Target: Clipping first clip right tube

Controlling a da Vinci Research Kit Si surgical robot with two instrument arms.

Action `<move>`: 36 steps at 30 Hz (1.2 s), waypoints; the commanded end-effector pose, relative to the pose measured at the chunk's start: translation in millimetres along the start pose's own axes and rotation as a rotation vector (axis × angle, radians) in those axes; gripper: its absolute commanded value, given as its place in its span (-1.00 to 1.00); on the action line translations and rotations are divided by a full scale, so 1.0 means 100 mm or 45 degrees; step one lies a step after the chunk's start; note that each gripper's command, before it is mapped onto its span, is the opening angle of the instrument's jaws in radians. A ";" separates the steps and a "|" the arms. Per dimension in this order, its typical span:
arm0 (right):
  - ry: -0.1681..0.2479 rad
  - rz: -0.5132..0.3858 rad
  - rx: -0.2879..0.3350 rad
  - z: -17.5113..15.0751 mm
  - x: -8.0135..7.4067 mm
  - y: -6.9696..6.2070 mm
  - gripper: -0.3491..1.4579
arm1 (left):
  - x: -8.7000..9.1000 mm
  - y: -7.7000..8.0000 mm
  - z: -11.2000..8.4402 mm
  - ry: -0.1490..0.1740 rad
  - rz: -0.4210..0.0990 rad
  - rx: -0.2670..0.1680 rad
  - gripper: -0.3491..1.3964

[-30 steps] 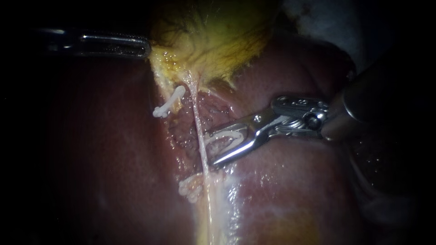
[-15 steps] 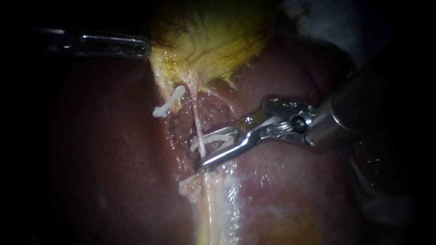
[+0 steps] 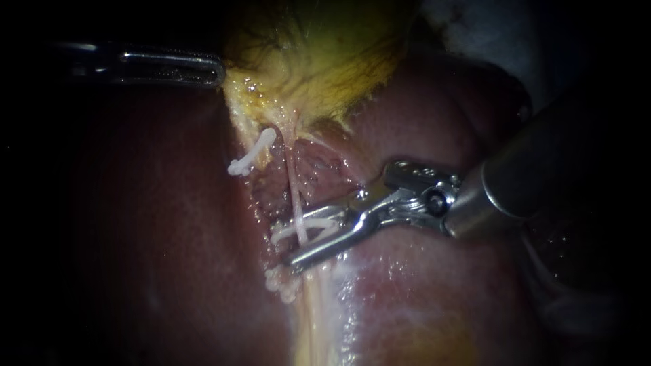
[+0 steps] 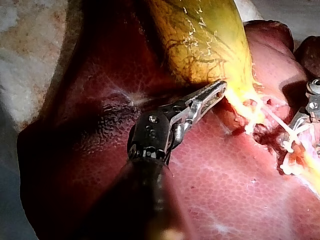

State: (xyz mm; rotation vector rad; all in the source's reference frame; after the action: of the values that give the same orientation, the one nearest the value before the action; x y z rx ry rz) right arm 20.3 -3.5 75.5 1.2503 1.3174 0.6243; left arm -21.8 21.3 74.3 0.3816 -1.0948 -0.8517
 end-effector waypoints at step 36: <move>0.019 -0.006 0.006 0.020 -0.004 -0.013 -0.39 | 0.001 0.000 0.001 0.000 0.000 -0.001 -1.00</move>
State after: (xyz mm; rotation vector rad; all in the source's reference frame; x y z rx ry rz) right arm 21.7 -4.9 74.0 1.2488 1.3346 0.6301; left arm -21.8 21.2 74.4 0.3808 -1.0947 -0.8517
